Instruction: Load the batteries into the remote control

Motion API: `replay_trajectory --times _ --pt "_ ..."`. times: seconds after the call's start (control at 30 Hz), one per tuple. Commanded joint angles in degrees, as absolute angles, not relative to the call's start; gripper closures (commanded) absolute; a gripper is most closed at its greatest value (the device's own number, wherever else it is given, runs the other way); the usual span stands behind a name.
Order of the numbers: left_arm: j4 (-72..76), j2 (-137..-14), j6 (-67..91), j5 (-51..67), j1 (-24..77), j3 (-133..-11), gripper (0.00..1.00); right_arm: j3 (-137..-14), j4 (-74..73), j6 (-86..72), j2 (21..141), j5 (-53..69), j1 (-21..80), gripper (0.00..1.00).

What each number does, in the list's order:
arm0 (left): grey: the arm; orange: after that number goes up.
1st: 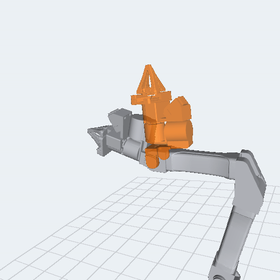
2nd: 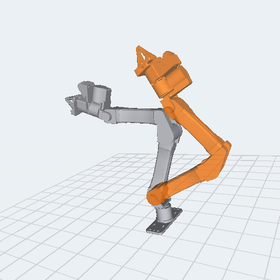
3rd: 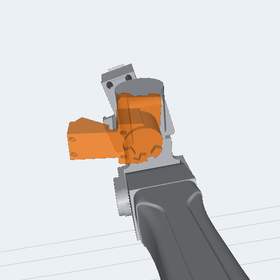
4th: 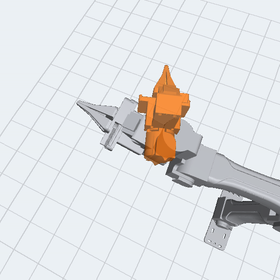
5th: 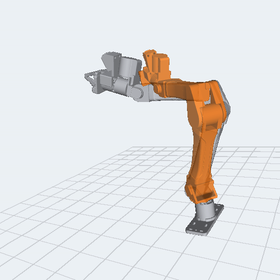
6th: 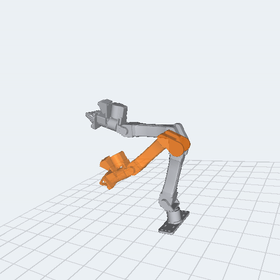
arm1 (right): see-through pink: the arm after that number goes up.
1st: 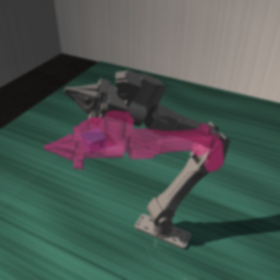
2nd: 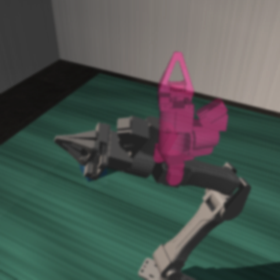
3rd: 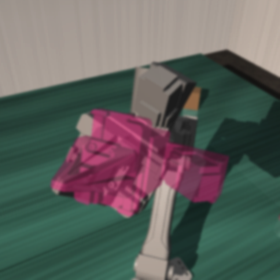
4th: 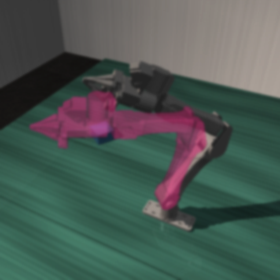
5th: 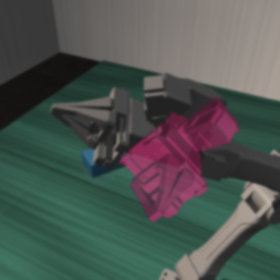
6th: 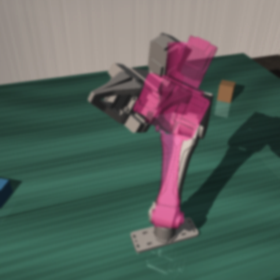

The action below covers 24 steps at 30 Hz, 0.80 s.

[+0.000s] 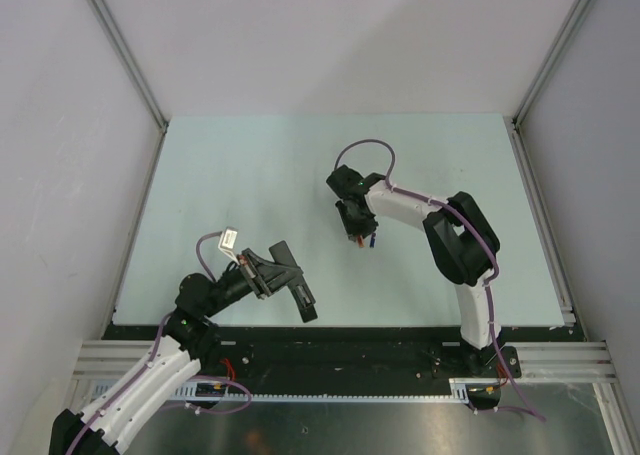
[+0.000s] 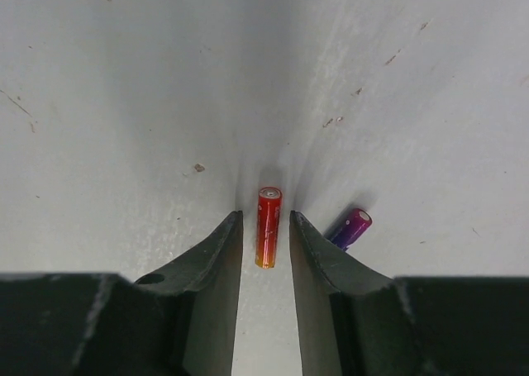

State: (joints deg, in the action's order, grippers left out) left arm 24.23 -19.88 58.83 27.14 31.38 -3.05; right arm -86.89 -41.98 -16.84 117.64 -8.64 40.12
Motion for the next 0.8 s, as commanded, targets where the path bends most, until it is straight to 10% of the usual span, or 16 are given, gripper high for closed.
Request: replay_trajectory --times 0.0,0.77 --pt "25.93 -20.04 57.57 26.89 31.55 -3.08 1.0 -86.22 -40.61 -15.91 117.95 -7.47 39.46 0.67" --pt "25.84 -19.07 58.01 26.63 31.64 -2.2 1.0 -87.27 -40.17 -15.38 119.62 -6.68 38.93 0.68"
